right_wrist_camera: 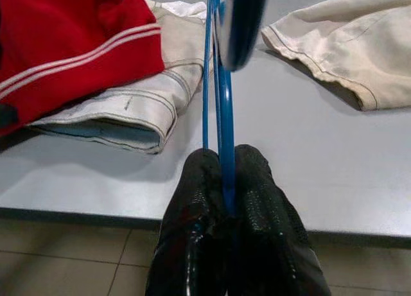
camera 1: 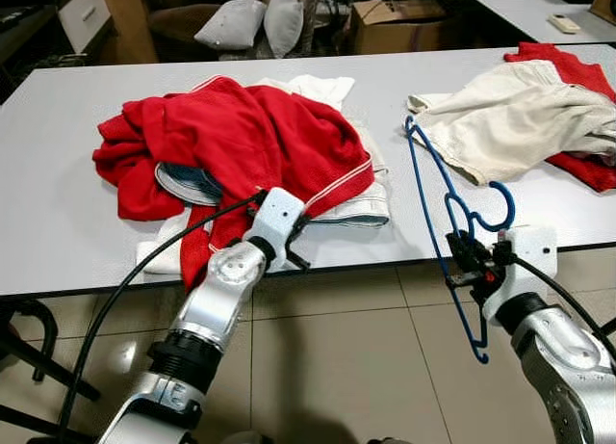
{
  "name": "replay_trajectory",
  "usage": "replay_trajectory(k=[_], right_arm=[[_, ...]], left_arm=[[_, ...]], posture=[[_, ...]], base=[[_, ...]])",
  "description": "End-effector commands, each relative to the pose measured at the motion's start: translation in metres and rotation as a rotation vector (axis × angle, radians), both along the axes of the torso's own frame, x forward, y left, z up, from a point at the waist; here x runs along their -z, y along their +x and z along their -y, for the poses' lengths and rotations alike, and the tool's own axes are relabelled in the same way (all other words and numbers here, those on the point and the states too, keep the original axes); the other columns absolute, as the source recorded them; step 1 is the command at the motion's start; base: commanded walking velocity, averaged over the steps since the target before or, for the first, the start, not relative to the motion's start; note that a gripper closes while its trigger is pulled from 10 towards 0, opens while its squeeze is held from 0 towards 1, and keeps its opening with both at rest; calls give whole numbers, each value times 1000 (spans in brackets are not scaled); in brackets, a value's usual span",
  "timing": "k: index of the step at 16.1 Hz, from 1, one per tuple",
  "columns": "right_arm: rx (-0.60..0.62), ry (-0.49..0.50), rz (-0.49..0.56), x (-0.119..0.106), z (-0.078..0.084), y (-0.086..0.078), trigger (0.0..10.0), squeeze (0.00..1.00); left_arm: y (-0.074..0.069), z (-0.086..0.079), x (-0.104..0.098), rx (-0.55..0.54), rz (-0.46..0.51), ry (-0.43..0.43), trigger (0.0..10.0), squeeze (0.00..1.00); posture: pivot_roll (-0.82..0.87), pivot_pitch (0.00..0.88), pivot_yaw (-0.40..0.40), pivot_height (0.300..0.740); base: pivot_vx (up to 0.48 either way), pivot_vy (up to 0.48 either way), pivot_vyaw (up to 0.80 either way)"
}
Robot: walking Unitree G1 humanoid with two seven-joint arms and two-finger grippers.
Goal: Hang hanger
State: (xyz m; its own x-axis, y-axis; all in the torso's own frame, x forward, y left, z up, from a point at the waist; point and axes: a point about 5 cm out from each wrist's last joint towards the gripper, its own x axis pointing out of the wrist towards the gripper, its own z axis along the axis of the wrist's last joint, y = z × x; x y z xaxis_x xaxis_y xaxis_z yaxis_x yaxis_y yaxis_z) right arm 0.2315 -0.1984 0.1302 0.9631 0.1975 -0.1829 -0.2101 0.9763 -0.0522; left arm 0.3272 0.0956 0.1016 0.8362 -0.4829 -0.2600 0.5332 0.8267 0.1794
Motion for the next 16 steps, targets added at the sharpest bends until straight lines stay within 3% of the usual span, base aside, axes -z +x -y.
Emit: replay_trajectory(k=[1,3,5,7,10,14,16], right_arm=[[-1,-8,20,-3,1,1,10000,0],[-13,-4,26,-4,1,1,10000,0],[-145,46,51,-11,-6,-7,10000,0],[-226,71,52,-13,-12,-13,10000,0],[-329,125,41,-14,-19,-26,10000,0],[-435,150,0,-11,-25,-37,10000,0],[-407,135,-30,-4,-26,-34,10000,0]], left_arm=[[1,-3,-3,4,-5,-17,0,0],[2,-3,-7,11,-29,-79,0,0],[17,-8,-35,5,-75,-299,0,0],[27,-14,-57,36,-95,-401,0,0],[41,-24,-107,67,-72,-598,0,0],[52,-33,-145,62,-33,-690,0,0],[50,-29,-154,105,-31,-681,0,0]], posture=[[-59,0,38,740],[-58,0,41,740],[-61,0,53,740],[-61,0,53,740],[-57,0,60,740],[-46,0,62,740],[-42,0,64,740]], base=[[0,0,0],[0,0,0],[0,0,0],[0,0,0],[0,0,0],[0,0,0],[0,0,0]])
